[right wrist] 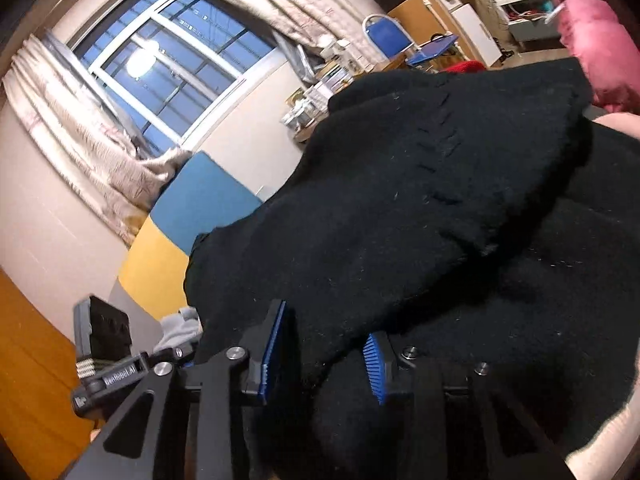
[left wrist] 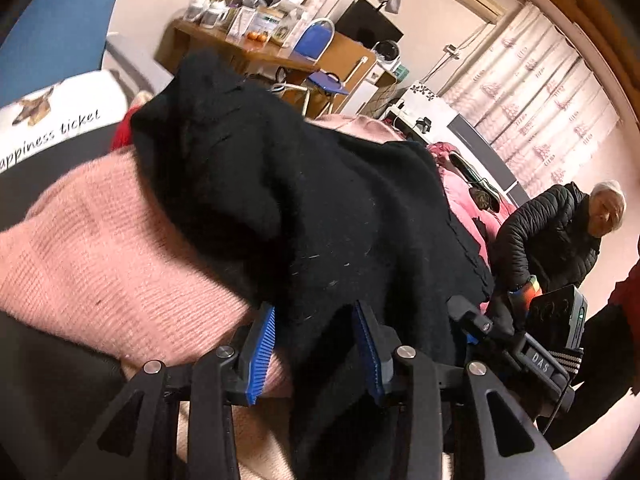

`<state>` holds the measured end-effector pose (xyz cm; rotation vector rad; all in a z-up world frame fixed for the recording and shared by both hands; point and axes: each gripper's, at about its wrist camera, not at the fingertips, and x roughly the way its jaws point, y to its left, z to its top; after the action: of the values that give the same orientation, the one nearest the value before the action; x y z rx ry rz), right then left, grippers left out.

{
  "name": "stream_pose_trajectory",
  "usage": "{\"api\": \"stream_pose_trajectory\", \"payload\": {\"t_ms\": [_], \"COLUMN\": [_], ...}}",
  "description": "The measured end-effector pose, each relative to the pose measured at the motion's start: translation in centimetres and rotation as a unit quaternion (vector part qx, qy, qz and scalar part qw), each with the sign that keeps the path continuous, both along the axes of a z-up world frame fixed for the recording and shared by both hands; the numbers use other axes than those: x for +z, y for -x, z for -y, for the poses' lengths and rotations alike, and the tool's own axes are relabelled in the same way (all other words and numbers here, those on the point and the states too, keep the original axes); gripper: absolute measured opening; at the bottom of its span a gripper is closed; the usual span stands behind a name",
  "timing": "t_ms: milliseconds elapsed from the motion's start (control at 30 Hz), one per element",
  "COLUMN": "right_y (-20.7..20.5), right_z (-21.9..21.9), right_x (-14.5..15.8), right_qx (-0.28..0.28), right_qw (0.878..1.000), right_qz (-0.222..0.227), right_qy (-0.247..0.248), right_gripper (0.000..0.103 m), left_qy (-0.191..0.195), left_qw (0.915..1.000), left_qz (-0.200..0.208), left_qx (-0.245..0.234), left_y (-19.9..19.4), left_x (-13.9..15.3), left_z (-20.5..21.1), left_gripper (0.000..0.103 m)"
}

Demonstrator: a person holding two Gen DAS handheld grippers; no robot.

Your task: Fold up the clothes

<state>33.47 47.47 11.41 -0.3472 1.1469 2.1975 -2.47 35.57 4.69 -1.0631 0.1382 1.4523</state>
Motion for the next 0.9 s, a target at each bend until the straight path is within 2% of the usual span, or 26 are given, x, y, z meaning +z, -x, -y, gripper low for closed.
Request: {"api": "stream_pose_trajectory", "payload": {"t_ms": [33,100,133,167,200,267,300,333,400,433,500,600,733,900], "right_y": [0.5,1.0,1.3,1.8,2.1,2.9,3.3,3.6,4.0,3.9,3.6,4.2,6.3,11.5], "right_z": [-0.1,0.1,0.1,0.2,0.3,0.6,0.7,0.8,0.8,0.8,0.7,1.4,4.8,10.1], "right_x": [0.1,0.0,0.0,0.1,0.3,0.5,0.7,0.9,1.6,1.7,2.1,3.3,4.4,4.6], "right_qx": [0.004,0.019,0.032,0.041,0.048,0.060,0.067,0.067,0.045,0.034,0.018,0.033,0.119,0.211], "right_qw": [1.000,1.000,0.999,0.999,0.999,0.998,0.997,0.997,0.999,0.999,1.000,0.998,0.988,0.973], "right_qz": [0.007,0.016,0.012,0.010,0.013,0.018,0.021,0.024,0.021,0.010,-0.024,-0.052,-0.098,-0.088], "right_qy": [-0.001,0.000,0.000,-0.003,-0.005,-0.009,-0.010,-0.011,-0.010,-0.005,0.002,0.000,-0.002,0.005], "right_gripper": [0.040,0.047,0.057,0.065,0.069,0.087,0.087,0.082,0.043,0.012,0.012,0.012,0.012,0.013], "left_qy": [-0.002,-0.007,-0.010,-0.012,-0.014,-0.012,-0.014,-0.016,-0.026,-0.039,-0.062,-0.098,-0.134,-0.147], "left_qw": [1.0000,0.9997,0.9996,0.9997,0.9995,0.9996,0.9996,0.9996,0.9992,0.9986,0.9971,0.9931,0.9867,0.9814], "left_qz": [-0.005,-0.016,-0.012,0.002,0.017,0.023,0.021,0.018,0.027,0.033,0.041,0.060,0.086,0.123], "left_qx": [-0.006,-0.018,-0.022,-0.022,-0.022,-0.014,-0.014,-0.014,-0.016,-0.017,-0.019,-0.025,-0.032,0.007], "left_y": [-0.5,-1.6,-2.0,-2.0,-1.9,-1.7,-1.8,-1.9,-1.9,-2.0,-2.1,-2.6,-3.3,-3.6], "left_x": [0.2,0.7,1.0,1.2,1.4,1.6,1.9,2.2,3.0,3.7,5.3,7.3,8.9,9.4], "left_z": [-0.2,0.0,0.2,0.4,0.6,1.2,1.3,1.5,1.8,2.3,3.5,6.2,11.6,21.7], "left_gripper": [0.021,0.011,0.007,0.007,0.007,0.006,0.006,0.006,0.006,0.005,0.005,0.005,0.005,0.005]}}
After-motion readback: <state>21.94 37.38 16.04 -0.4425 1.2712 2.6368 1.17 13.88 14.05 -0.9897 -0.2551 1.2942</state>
